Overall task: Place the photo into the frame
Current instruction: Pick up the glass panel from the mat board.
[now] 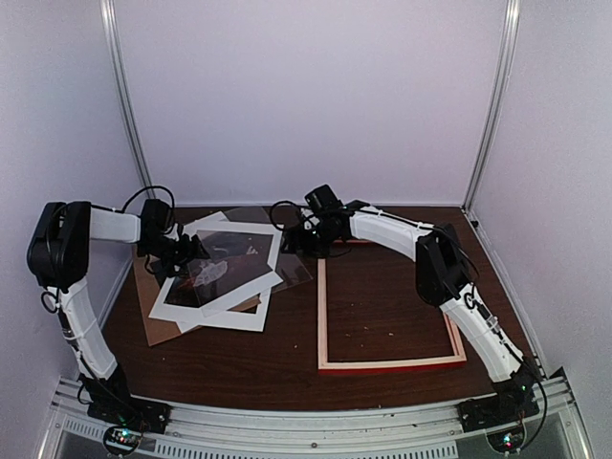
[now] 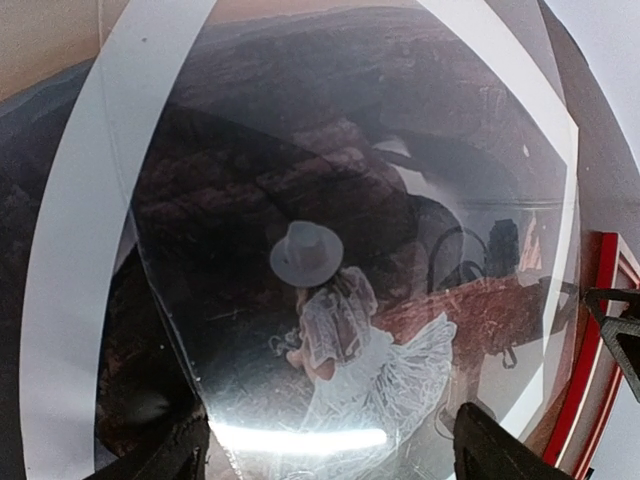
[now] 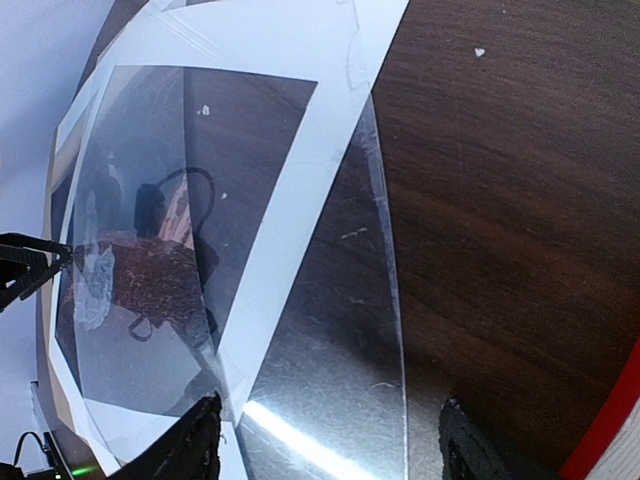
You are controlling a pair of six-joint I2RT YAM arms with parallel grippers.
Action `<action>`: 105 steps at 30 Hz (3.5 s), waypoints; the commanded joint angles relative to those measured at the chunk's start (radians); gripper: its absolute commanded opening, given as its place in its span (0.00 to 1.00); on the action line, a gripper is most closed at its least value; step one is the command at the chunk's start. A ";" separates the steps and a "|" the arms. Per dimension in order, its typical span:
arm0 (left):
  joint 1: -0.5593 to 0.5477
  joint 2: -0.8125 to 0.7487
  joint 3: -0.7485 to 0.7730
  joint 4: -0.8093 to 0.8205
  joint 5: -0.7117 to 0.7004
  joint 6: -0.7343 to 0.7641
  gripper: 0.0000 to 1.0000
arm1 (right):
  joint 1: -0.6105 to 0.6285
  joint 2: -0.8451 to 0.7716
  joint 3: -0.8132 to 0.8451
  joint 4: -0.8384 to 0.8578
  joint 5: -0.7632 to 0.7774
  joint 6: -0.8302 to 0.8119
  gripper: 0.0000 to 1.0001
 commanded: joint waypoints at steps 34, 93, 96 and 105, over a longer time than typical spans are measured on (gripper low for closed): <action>-0.039 -0.130 -0.075 -0.043 -0.121 -0.012 0.85 | 0.013 -0.153 -0.355 0.170 -0.102 0.188 0.71; 0.026 0.046 0.149 -0.129 -0.166 0.101 0.80 | -0.012 -0.109 -0.360 0.198 -0.179 0.251 0.71; 0.026 0.087 0.180 -0.131 -0.154 0.108 0.80 | -0.012 -0.109 -0.367 0.201 -0.178 0.251 0.71; 0.026 0.138 0.198 -0.134 -0.126 0.117 0.80 | -0.011 -0.097 -0.366 0.207 -0.170 0.264 0.71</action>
